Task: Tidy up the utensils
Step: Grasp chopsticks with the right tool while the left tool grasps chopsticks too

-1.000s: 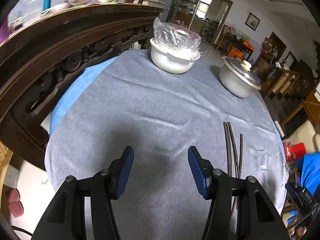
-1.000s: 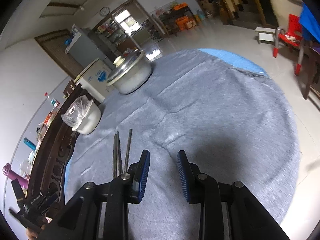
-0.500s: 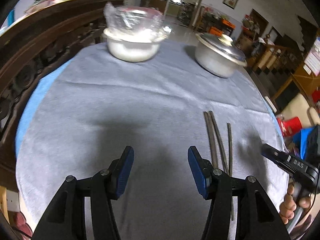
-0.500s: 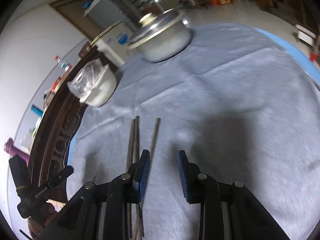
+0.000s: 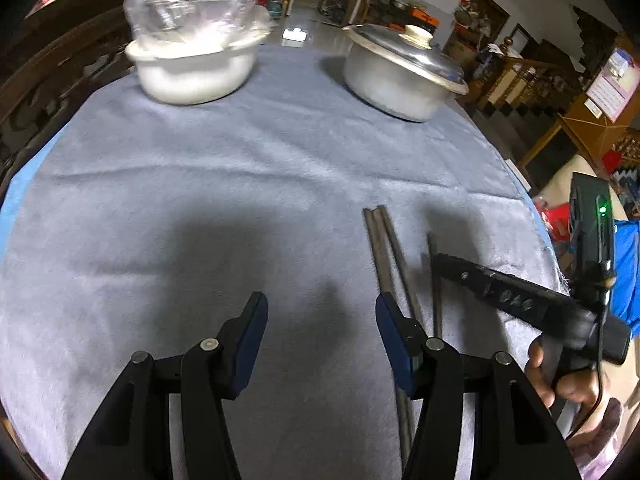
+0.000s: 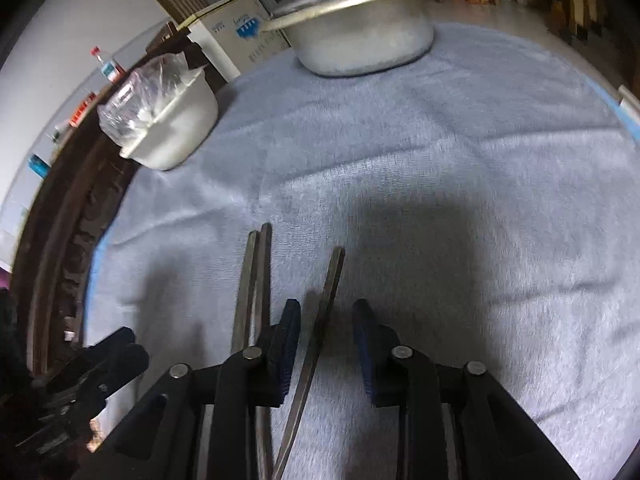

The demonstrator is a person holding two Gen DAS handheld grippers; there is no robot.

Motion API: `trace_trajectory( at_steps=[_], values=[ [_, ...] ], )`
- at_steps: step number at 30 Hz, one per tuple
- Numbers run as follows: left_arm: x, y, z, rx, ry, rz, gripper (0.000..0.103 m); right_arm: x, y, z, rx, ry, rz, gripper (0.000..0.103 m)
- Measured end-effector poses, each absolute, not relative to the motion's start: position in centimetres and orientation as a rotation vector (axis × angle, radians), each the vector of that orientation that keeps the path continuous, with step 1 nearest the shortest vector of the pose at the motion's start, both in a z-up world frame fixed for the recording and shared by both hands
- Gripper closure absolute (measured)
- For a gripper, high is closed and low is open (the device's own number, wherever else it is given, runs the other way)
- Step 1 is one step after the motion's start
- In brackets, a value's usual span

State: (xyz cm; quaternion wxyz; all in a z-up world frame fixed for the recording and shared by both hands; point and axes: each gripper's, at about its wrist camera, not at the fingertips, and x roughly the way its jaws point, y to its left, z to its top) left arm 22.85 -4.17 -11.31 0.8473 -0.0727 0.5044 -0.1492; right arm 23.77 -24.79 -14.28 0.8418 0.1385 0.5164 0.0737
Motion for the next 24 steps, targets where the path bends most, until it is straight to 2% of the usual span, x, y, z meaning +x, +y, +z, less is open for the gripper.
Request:
trace_trajectory(
  at_steps=[3,14,24],
  values=[
    [24.3,-5.4,-11.7,-0.136,1.072,-0.333,0.046,23.8,-24.6,-14.3,0.266,1.085,0.155,0.093],
    [27.9,-9.0,-14.4,-0.037,1.125,-0.320,0.046,22.2,-27.9,-14.4,0.309,1.080,0.132,0.093],
    [28.7,-9.8,-14.7,0.046,1.088,-0.299,0.044,21.6,-29.5,-14.5,0.354,1.079,0.144,0.093]
  ],
)
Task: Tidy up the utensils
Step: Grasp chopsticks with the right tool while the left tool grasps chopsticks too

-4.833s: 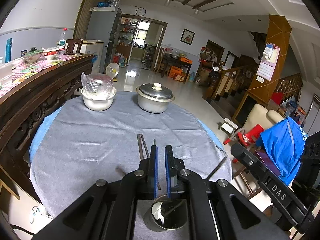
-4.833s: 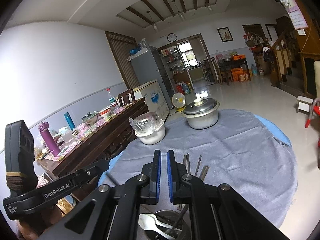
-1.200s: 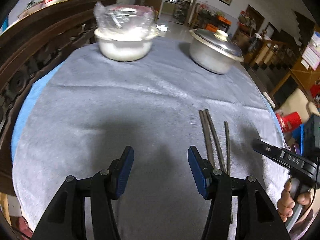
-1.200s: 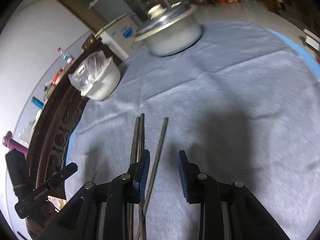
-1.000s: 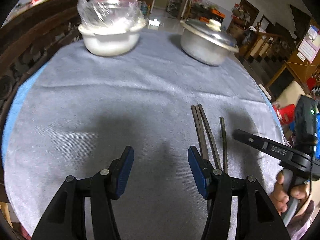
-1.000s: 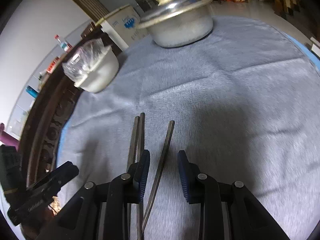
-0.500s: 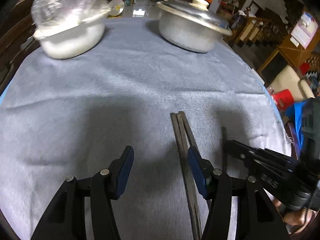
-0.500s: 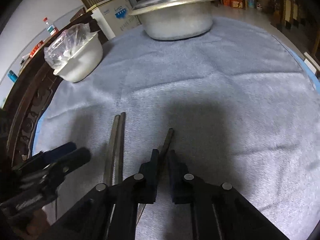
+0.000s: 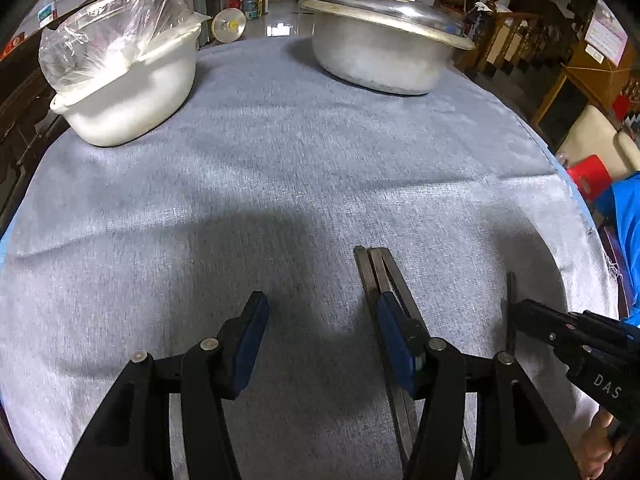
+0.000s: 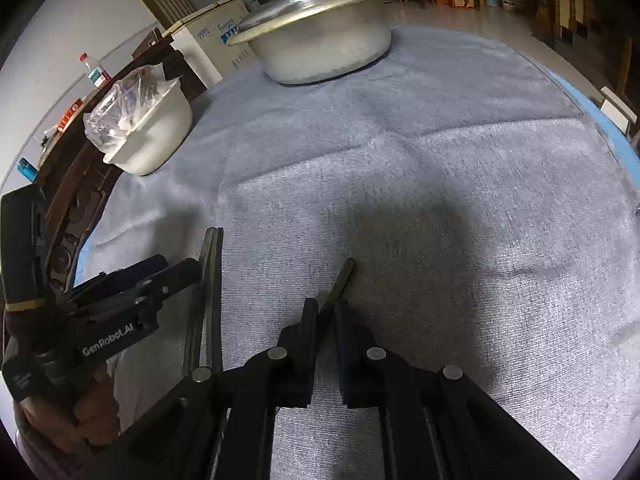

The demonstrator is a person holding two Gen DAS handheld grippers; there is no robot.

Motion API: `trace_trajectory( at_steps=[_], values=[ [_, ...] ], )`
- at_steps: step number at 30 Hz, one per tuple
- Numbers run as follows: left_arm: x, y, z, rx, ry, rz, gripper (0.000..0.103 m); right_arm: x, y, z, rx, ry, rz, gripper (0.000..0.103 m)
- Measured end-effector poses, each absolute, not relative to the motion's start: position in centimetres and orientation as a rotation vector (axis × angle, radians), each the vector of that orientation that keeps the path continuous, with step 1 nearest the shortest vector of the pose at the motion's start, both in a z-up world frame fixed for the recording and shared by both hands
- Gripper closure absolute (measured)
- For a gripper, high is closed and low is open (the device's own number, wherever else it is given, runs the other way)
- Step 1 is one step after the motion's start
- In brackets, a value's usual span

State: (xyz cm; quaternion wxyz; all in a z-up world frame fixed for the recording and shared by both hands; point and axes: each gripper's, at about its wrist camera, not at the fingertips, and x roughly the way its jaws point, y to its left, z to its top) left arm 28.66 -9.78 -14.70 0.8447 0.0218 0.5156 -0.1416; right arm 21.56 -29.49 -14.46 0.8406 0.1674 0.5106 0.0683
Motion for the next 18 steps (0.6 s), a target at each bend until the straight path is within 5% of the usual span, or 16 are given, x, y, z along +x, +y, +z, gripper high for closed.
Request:
trace_trajectory(
  at_steps=[9,10,12,18],
  values=[
    [29.4,-10.7,-14.6,0.070,1.081,-0.298,0.043,21.9,-29.5,-14.4,0.360,1.090,0.136,0.093],
    [29.5,-10.7,-14.6,0.068,1.077,-0.301,0.047,22.0,-29.4,-14.4,0.352,1.092,0.134,0.093],
    [29.5,-10.6,-14.5,0.066,1.077,-0.314,0.073,22.0,-29.1,-14.3,0.328,1.094,0.131,0.094],
    [28.9,-10.0,-14.5,0.124,1.081,-0.359,0.089,22.1,-28.2,-14.2,0.263,1.051,0.151,0.096]
  ],
)
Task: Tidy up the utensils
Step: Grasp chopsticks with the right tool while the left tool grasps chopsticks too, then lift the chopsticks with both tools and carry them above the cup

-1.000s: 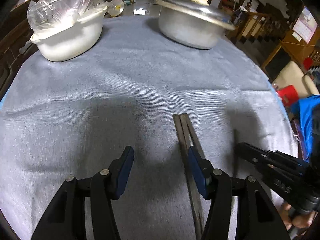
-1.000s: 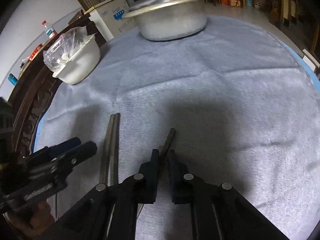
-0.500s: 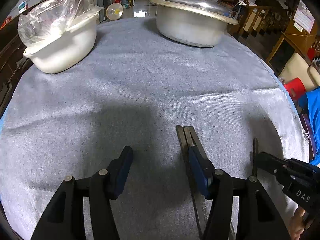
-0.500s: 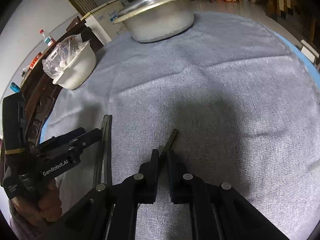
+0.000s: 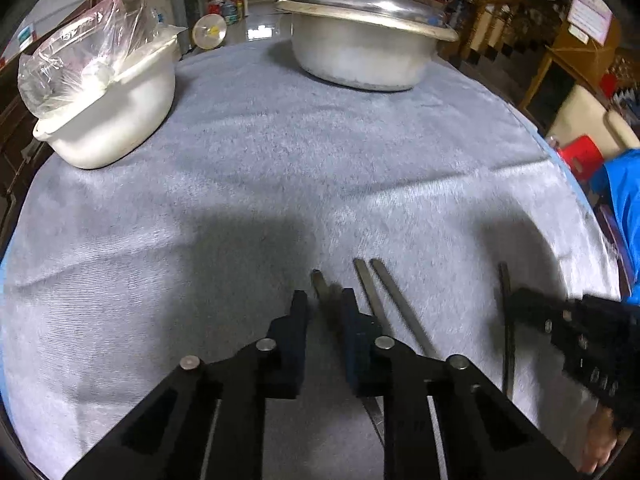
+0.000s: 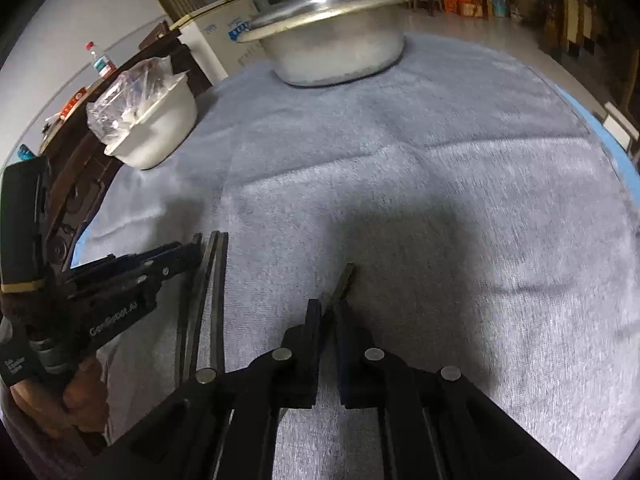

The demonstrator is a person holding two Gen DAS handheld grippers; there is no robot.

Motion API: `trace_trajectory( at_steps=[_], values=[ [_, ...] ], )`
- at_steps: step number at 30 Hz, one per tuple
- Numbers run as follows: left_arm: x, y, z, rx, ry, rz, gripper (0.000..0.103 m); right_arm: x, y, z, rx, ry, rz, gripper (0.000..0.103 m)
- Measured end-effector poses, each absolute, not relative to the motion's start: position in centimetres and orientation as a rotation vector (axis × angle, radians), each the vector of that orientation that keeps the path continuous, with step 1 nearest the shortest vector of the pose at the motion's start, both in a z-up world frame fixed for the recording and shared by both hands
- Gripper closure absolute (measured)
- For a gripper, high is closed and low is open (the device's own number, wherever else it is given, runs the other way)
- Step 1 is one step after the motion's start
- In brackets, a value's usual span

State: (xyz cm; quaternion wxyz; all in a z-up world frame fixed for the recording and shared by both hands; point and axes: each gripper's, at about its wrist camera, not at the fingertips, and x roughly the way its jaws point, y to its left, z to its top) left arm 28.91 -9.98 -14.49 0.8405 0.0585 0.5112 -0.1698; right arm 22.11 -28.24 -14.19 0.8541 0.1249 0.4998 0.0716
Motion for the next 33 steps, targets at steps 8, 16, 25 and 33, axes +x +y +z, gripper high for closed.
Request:
trace_trajectory(
  at_steps=[8,16,25,33],
  values=[
    [28.8,-8.2,-14.4,0.108,1.127,-0.374,0.089,22.7,-28.2,-14.1,0.247,1.137,0.174,0.094],
    [29.0,-8.8,-14.6,0.087,1.123,-0.361,0.083,24.3,-26.2,-13.9,0.119,1.221,0.154,0.089],
    [28.0,-6.6,-14.4,0.053,1.081,-0.299,0.098,22.3,-26.5,-12.6,0.119,1.071,0.138,0.096],
    [23.5,-2.7,-9.3,-0.014,0.904,-0.277,0.098,17.2,-30.0,-8.0,0.251,0.845,0.123,0.096]
  ],
)
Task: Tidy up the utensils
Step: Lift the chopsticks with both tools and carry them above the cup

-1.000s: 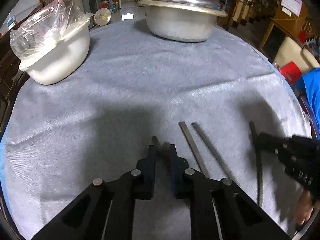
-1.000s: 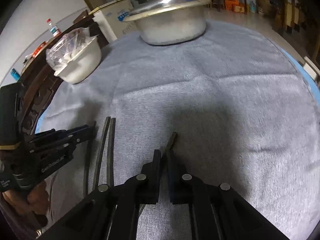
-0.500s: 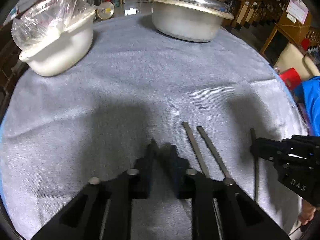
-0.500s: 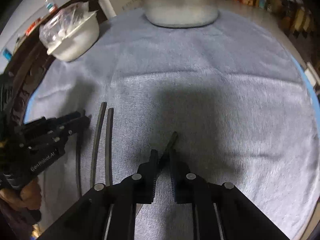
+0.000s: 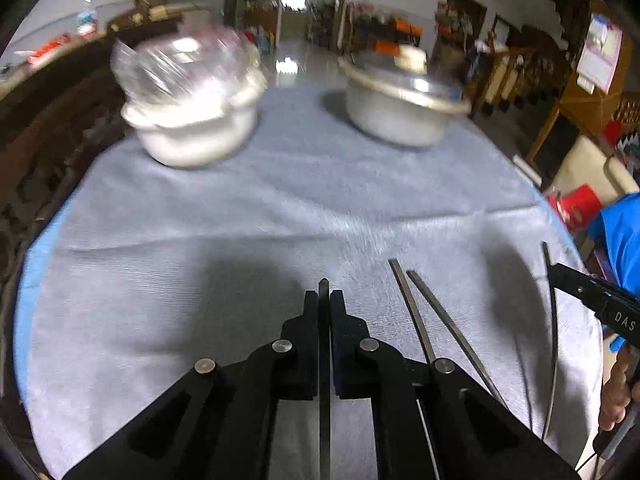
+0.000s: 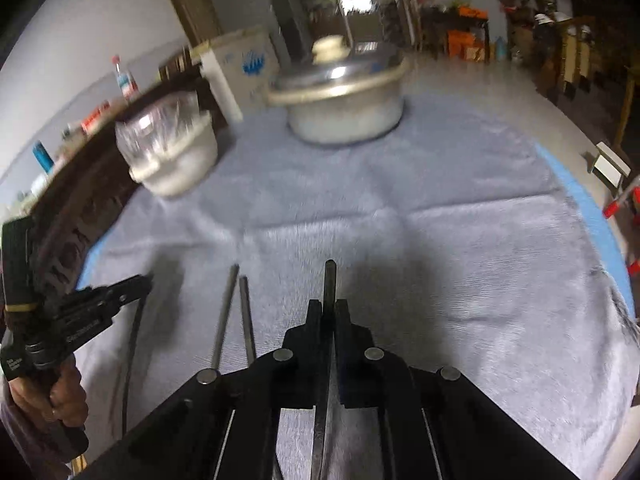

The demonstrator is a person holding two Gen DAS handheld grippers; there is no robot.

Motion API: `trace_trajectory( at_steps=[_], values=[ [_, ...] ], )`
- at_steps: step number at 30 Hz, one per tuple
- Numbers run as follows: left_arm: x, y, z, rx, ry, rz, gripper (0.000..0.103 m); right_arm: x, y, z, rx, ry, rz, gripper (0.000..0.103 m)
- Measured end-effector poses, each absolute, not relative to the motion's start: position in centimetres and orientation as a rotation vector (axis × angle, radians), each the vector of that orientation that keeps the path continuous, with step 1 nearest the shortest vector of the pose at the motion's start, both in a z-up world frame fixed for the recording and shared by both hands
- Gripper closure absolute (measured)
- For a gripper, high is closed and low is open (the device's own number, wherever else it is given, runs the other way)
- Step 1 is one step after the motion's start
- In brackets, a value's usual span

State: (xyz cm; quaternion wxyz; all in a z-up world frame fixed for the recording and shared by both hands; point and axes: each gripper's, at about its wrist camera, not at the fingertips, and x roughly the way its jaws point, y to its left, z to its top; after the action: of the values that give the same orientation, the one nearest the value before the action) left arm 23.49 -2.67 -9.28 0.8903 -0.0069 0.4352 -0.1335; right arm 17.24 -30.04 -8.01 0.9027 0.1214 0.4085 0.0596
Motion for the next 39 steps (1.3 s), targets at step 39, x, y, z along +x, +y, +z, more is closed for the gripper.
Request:
trace_trajectory(
  at_steps=[39],
  values=[
    [-2.1,7.4,4.6,-0.306,0.405,-0.135,0.098,-10.2,-31.6,5.8,0.331,0.249,-0.031,0.097]
  ],
)
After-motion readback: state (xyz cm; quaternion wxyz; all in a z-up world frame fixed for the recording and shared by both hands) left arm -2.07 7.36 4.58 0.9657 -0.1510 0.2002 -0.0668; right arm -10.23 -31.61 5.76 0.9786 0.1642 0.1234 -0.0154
